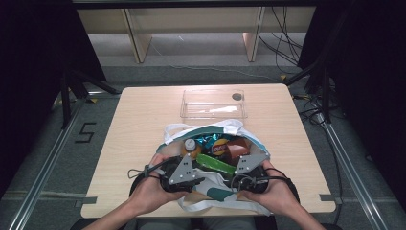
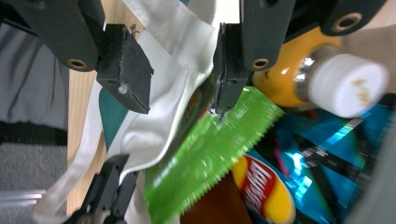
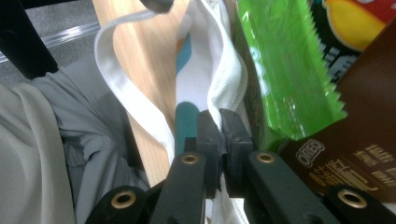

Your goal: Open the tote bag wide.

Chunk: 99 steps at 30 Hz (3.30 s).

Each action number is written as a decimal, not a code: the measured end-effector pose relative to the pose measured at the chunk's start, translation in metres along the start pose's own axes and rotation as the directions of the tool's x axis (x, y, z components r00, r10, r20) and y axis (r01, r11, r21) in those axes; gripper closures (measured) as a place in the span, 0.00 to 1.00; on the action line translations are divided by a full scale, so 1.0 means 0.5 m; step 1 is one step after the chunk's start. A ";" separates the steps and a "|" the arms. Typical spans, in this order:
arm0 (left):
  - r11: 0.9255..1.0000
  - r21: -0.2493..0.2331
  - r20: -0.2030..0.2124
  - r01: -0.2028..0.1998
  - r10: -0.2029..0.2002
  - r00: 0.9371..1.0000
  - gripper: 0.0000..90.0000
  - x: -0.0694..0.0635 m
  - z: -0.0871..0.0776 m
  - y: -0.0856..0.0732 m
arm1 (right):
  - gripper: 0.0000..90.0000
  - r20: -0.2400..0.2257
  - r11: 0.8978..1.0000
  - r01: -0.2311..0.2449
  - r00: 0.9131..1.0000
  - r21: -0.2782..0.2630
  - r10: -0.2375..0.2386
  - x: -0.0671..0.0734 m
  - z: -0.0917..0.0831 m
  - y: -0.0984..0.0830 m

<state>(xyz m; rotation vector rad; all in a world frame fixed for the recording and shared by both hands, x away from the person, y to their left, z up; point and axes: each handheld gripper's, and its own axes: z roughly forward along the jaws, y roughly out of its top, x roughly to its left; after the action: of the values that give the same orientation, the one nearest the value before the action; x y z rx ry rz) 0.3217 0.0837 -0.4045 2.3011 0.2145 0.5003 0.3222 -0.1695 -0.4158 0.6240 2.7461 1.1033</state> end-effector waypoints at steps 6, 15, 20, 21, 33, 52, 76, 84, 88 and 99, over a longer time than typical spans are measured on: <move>0.998 0.056 0.003 -0.029 0.029 1.000 0.78 -0.002 0.032 -0.020 | 0.98 0.009 0.999 -0.007 1.000 0.036 0.007 0.000 0.010 -0.005; 0.994 0.108 0.030 0.007 -0.010 1.000 0.87 -0.011 0.065 -0.039 | 0.98 0.021 0.996 -0.009 1.000 0.085 0.007 -0.006 0.034 -0.014; 0.992 0.124 0.037 0.019 -0.024 0.999 0.87 -0.009 0.072 -0.046 | 0.93 0.026 0.996 -0.019 1.000 0.083 0.017 -0.003 0.039 -0.017; 0.993 0.117 0.039 0.028 -0.032 0.999 0.87 -0.009 0.072 -0.046 | 0.92 0.024 0.997 -0.016 1.000 0.081 0.014 -0.002 0.034 -0.015; 0.990 0.010 0.055 0.137 -0.138 0.989 0.64 -0.006 -0.004 -0.035 | 0.78 0.046 0.994 0.014 0.999 -0.113 -0.008 0.010 -0.071 0.010; 0.947 -0.247 -0.195 0.206 -0.257 0.947 0.50 0.109 -0.178 -0.028 | 0.78 0.232 0.943 -0.025 0.967 -0.331 0.107 -0.042 -0.182 0.032; 0.995 -0.021 -0.233 0.096 -0.098 0.968 0.87 0.166 -0.103 -0.032 | 0.99 0.320 0.970 -0.006 0.944 -0.245 0.086 -0.110 -0.162 0.060; 0.994 -0.040 -0.263 0.097 -0.104 0.959 0.89 0.187 -0.118 0.005 | 0.99 0.369 0.950 0.000 0.922 -0.312 0.121 -0.121 -0.179 0.075; 0.986 -0.072 -0.254 0.150 -0.163 0.953 0.89 0.199 -0.106 0.009 | 0.99 0.368 0.950 -0.021 0.919 -0.313 0.142 -0.135 -0.176 0.071; 0.980 -0.029 -0.249 0.197 -0.198 0.948 0.89 0.223 -0.055 0.005 | 0.99 0.390 0.954 -0.062 0.904 -0.293 0.178 -0.183 -0.133 0.053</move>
<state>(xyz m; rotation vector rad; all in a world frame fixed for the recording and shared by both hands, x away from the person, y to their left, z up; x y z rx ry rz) 0.4117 0.1333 -0.3530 2.1790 0.5613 0.6861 0.3971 -0.2326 -0.3535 0.8799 2.1746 1.1881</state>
